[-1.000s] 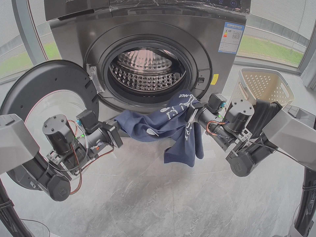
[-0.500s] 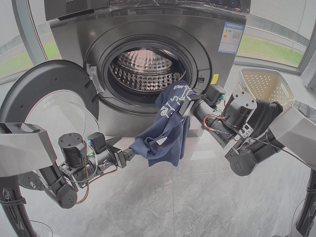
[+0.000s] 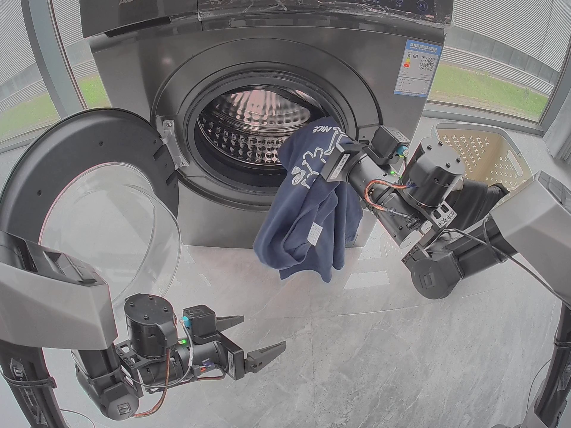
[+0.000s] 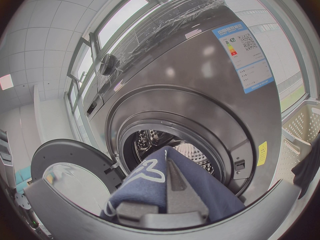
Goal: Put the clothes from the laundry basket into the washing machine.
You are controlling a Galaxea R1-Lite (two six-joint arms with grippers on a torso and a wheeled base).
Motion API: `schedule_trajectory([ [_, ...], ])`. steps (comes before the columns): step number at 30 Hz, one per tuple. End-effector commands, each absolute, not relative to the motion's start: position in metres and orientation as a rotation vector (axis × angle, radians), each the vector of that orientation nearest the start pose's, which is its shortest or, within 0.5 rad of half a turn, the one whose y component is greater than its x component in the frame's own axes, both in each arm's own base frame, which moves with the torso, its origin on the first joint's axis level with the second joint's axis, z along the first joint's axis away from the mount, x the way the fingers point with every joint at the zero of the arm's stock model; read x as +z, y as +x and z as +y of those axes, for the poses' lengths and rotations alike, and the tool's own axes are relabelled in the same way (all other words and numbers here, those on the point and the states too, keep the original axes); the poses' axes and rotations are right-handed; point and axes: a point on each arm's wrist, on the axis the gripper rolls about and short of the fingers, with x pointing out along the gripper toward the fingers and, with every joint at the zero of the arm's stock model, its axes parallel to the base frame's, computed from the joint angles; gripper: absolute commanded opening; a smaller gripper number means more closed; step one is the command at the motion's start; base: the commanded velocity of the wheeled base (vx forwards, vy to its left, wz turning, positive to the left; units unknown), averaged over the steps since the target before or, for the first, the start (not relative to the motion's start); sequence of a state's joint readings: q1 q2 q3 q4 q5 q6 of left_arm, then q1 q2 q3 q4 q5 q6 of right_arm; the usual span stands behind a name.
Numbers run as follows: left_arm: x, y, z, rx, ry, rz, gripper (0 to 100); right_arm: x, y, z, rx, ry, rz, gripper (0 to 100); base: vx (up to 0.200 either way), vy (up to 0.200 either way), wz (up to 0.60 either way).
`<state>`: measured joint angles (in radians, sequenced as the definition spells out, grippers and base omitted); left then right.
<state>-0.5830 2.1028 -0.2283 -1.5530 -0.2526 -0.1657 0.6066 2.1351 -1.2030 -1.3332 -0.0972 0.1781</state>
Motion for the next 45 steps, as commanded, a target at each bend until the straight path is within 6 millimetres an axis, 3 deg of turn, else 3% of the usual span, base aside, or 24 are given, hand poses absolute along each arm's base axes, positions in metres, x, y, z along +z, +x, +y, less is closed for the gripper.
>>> schedule_trajectory([
  [1,0.043,0.221,-0.160,-0.826,-0.103,0.361,100,0.198,0.346,0.240,0.539,0.313,-0.337,0,0.000,0.000,0.00],
  [8,0.094,0.269,-0.188,-0.836,-0.165,0.046,100,0.182,0.340,0.250,0.560,0.299,-0.284,0,0.000,0.000,0.00],
  [12,0.112,0.287,-0.189,-0.785,-0.178,-0.053,100,0.168,0.340,0.254,0.566,0.288,-0.255,0,0.000,0.000,0.00],
  [21,0.130,0.289,-0.177,-0.734,-0.192,-0.115,100,0.165,0.340,0.253,0.565,0.284,-0.246,0,0.000,0.000,0.00],
  [26,0.125,0.290,-0.182,-0.751,-0.188,-0.100,100,0.164,0.338,0.258,0.576,0.284,-0.237,0,0.000,0.000,0.00],
  [36,0.073,0.305,-0.191,-0.752,-0.108,0.023,100,0.169,0.336,0.264,0.573,0.294,-0.248,0,0.000,0.000,0.00],
  [45,0.066,0.337,-0.208,-0.734,-0.121,-0.048,100,0.165,0.324,0.278,0.583,0.298,-0.224,0,0.000,0.000,0.00],
])
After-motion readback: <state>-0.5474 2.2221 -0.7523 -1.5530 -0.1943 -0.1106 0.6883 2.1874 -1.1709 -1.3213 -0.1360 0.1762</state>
